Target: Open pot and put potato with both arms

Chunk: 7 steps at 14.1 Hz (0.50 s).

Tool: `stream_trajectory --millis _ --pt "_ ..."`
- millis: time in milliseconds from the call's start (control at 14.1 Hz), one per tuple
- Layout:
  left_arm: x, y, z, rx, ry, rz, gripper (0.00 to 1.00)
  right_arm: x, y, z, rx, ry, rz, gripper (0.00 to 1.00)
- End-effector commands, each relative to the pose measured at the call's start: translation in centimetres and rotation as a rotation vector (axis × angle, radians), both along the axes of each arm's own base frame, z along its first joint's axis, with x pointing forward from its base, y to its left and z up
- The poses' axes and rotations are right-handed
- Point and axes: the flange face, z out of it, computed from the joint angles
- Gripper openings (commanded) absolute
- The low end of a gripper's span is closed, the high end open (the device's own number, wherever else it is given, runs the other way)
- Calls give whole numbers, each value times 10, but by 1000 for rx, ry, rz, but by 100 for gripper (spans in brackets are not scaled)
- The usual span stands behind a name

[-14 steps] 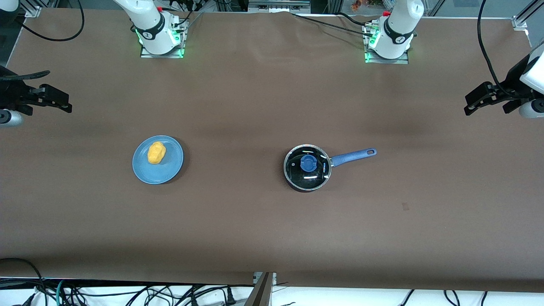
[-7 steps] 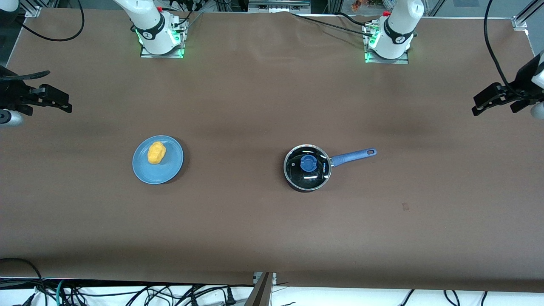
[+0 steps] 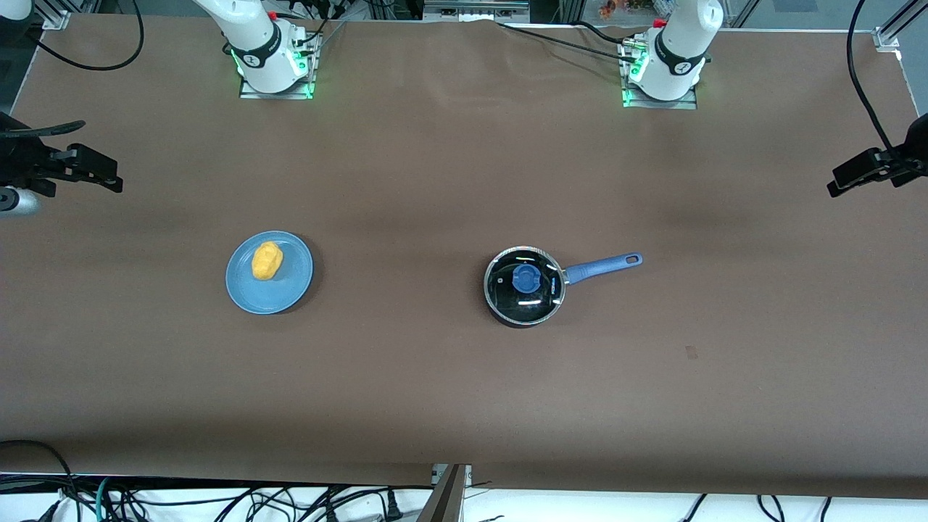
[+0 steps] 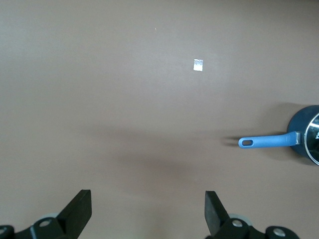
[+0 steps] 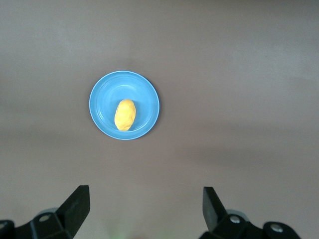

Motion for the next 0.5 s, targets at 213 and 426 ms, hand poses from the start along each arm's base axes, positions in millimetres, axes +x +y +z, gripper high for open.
stream_trajectory --millis 213,426 --pt "-2 -9 7 -22 21 -27 100 3 -3 4 2 -8 10 100" --pt "-3 -14 8 -23 26 -41 100 3 -3 4 2 -8 10 100"
